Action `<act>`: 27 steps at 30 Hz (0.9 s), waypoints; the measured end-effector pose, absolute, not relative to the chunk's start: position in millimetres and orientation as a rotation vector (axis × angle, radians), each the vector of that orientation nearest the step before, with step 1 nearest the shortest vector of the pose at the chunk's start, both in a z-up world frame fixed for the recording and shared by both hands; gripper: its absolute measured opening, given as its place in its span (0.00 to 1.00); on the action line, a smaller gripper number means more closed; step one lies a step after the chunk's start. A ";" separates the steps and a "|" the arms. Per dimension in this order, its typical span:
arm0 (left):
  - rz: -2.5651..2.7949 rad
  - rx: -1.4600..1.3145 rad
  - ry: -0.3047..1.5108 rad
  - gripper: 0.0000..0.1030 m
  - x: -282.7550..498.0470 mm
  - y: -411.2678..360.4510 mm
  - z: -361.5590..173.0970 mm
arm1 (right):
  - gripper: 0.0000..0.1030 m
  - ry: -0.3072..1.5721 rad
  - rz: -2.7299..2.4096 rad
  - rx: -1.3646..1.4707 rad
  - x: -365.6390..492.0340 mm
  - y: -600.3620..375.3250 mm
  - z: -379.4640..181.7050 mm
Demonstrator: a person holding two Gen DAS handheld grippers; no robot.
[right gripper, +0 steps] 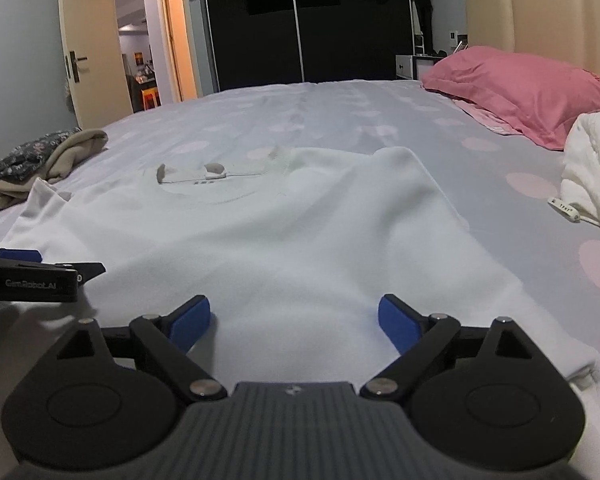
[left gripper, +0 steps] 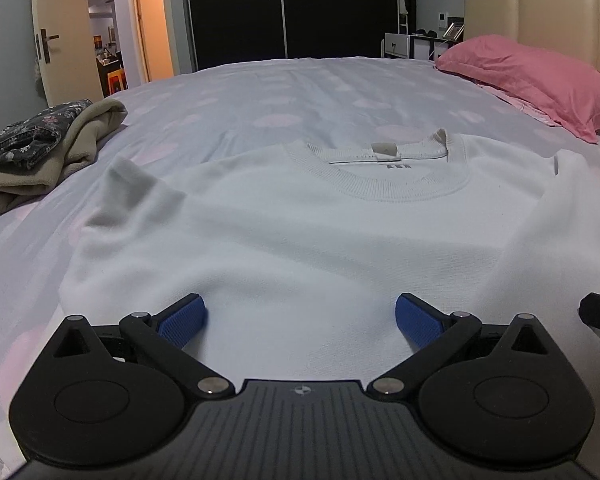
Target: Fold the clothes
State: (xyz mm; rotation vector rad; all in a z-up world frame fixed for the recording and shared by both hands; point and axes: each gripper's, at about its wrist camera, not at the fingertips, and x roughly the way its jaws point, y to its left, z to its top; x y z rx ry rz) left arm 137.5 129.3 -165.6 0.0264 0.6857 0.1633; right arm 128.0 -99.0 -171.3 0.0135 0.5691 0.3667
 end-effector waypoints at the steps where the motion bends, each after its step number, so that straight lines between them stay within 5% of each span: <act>1: 0.163 0.026 0.685 1.00 137.7 129.4 -165.9 | 0.91 0.564 0.367 0.013 127.5 -98.7 -171.9; 27: 0.164 0.025 0.686 1.00 138.4 128.7 -166.4 | 0.93 0.531 0.412 0.114 129.4 -112.1 -179.0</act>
